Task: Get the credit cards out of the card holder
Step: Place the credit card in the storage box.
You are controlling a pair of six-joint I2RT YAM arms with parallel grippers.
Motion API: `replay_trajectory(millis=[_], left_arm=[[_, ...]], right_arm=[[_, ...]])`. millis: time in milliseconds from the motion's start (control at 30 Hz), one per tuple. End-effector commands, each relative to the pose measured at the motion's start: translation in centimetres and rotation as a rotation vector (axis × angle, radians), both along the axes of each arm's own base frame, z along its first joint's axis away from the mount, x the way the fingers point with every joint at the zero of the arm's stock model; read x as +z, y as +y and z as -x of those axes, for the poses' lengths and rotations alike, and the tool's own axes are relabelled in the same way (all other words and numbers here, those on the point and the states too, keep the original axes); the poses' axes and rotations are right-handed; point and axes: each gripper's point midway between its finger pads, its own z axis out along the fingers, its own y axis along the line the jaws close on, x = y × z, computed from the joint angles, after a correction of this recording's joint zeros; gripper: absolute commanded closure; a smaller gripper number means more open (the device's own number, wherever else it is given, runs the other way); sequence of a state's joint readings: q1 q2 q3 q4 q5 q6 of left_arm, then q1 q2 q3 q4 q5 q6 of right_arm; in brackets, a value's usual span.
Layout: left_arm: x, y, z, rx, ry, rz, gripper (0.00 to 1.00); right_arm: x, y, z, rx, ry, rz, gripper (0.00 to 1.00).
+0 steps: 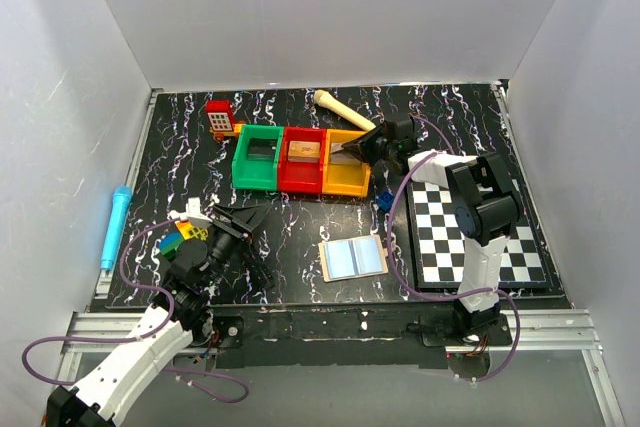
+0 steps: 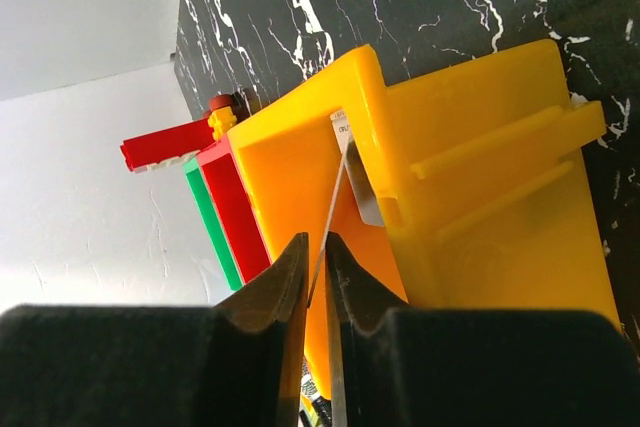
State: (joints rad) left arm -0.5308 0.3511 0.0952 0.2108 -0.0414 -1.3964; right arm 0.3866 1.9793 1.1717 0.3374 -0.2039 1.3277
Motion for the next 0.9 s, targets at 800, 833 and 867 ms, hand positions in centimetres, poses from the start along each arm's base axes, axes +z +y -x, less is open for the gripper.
replay_trajectory(millis=[800,833,867], left_arm=[[-1.0,-0.3,0.0,-0.02,0.031,0.005,0.37],[-1.0,-0.4,0.0,-0.021,0.031,0.005,0.37],[-1.0,-0.4,0.0,-0.023,0.031,0.007,0.37]], right_arm=[[0.5,-0.3,0.3,0.0,0.016,0.076,0.65],[0.6,-0.4,0.4,0.0,0.016,0.081,0.64],[0.5,-0.5,0.6,-0.001,0.02,0.087,0.64]])
